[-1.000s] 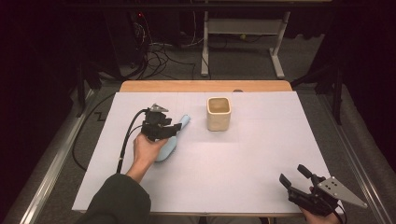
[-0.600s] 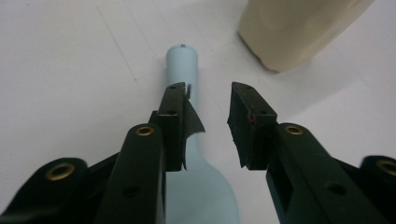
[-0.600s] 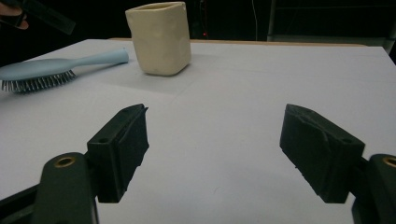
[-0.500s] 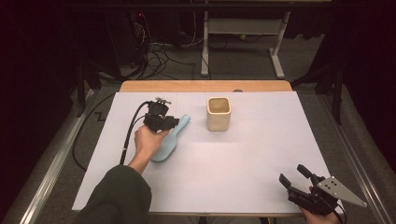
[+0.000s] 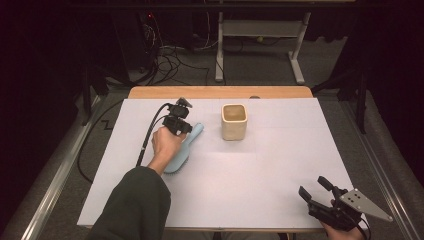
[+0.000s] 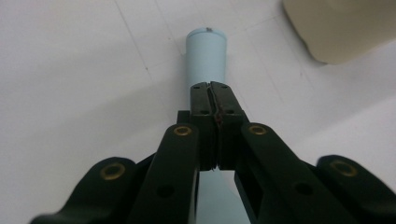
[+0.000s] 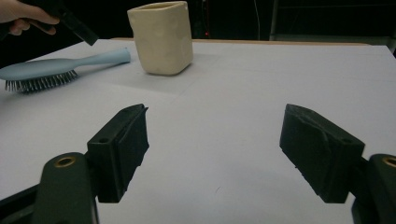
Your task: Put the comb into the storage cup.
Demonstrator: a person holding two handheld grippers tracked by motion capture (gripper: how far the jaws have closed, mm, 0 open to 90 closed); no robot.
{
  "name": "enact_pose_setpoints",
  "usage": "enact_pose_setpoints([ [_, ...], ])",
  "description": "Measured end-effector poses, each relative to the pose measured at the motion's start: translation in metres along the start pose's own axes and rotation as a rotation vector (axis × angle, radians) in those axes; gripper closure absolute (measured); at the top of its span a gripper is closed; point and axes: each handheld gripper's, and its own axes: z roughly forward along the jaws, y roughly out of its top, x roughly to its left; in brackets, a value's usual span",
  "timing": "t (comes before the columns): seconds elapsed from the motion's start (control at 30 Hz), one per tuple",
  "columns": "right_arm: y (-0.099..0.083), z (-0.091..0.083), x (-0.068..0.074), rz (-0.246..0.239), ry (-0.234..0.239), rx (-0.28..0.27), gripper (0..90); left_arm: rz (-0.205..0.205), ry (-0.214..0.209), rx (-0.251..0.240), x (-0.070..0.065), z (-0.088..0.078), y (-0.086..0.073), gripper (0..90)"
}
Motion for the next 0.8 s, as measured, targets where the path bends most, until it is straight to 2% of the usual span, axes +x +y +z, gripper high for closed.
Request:
enact_pose_setpoints([
  [0.03, 0.000, 0.000, 0.000, 0.001, -0.001, 0.003, 24.1, -0.011, 0.005, 0.023, 0.001, 0.004, 0.003, 89.3],
  [0.1, 0.000, 0.000, 0.000, 0.000, 0.000, 0.002, 24.1, -0.024, 0.010, 0.039, 0.003, 0.007, 0.005, 89.3],
  [0.33, 0.000, 0.001, -0.001, 0.003, 0.004, 0.001, 24.1, -0.085, 0.021, 0.070, 0.008, 0.020, 0.011, 89.5],
  [0.8, 0.000, 0.001, 0.000, 0.003, 0.009, -0.001, 24.1, -0.113, 0.032, 0.094, 0.011, 0.028, 0.016, 89.6],
])
